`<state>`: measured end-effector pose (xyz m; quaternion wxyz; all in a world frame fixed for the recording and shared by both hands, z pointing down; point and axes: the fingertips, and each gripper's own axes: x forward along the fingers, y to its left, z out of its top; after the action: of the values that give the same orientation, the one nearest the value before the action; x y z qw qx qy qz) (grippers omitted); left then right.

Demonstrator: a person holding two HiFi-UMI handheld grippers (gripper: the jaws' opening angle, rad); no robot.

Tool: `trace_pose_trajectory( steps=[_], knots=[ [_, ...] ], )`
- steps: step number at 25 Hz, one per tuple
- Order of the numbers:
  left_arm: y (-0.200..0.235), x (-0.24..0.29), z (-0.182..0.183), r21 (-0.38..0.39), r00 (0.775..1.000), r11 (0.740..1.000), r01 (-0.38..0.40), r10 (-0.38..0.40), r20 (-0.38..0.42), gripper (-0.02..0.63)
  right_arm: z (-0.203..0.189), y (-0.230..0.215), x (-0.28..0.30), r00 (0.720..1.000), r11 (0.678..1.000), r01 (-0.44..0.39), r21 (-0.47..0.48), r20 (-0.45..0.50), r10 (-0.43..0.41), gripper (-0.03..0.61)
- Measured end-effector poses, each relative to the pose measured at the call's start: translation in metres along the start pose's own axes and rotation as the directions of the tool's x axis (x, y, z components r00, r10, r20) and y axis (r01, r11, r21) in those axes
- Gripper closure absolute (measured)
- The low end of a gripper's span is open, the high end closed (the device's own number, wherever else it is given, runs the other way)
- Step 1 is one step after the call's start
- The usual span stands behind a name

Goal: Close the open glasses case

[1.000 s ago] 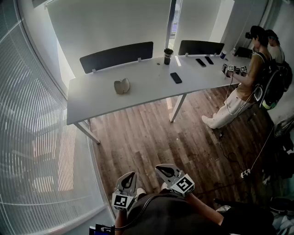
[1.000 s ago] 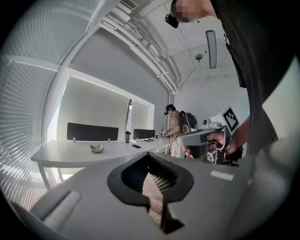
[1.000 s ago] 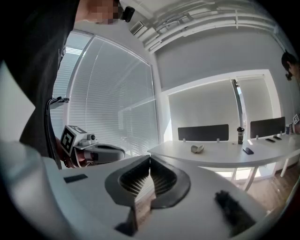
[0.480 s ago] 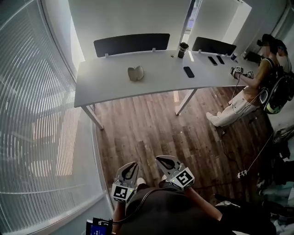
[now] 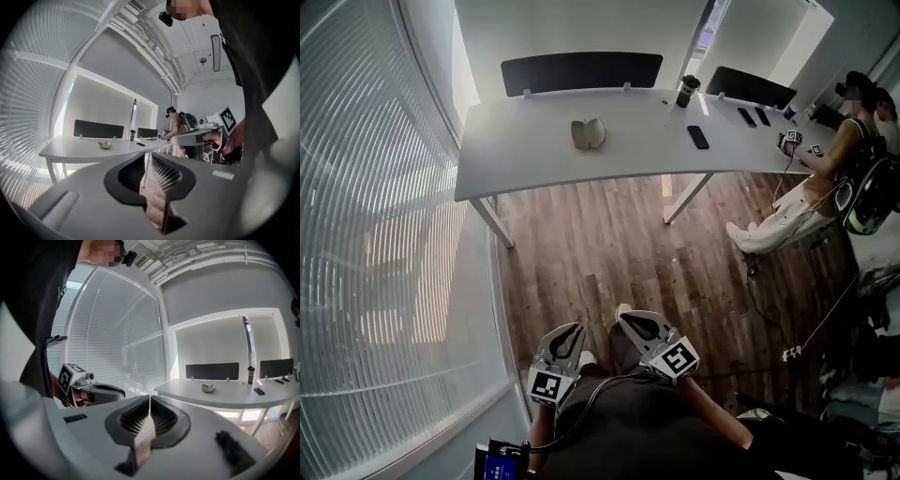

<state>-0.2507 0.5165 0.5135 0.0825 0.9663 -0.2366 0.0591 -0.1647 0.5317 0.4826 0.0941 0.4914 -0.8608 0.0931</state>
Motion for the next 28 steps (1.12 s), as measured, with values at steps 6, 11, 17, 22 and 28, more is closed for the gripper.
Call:
trace_pose_trajectory(
  steps=[6,11,17,22,28],
  knots=[
    [0.022,0.028,0.004,-0.011,0.998,1.000,-0.023,0.023,-0.050,0.566,-0.005,-0.029,0.026,0.999,0.999,-0.049,-0.021,0.004,0.049,0.569],
    [0.041,0.071,0.005,0.019,0.997,0.999,-0.036,0.037,-0.069,0.566,-0.005,-0.076,0.041,0.997,0.997,-0.080,-0.015,0.006,0.080,0.569],
    [0.057,0.148,0.022,0.006,0.995,0.999,-0.037,0.037,-0.091,0.566,0.011,-0.150,0.056,0.996,0.996,-0.086,0.000,0.039,0.086,0.569],
    [0.058,0.212,0.033,0.019,0.994,1.000,-0.017,0.019,-0.110,0.566,0.013,-0.215,0.055,0.996,0.997,-0.082,0.015,0.035,0.081,0.569],
    [0.063,0.267,0.035,0.062,0.990,0.998,-0.015,0.024,-0.142,0.566,0.012,-0.271,0.058,0.993,0.991,-0.114,0.071,0.049,0.111,0.569]
  ],
)
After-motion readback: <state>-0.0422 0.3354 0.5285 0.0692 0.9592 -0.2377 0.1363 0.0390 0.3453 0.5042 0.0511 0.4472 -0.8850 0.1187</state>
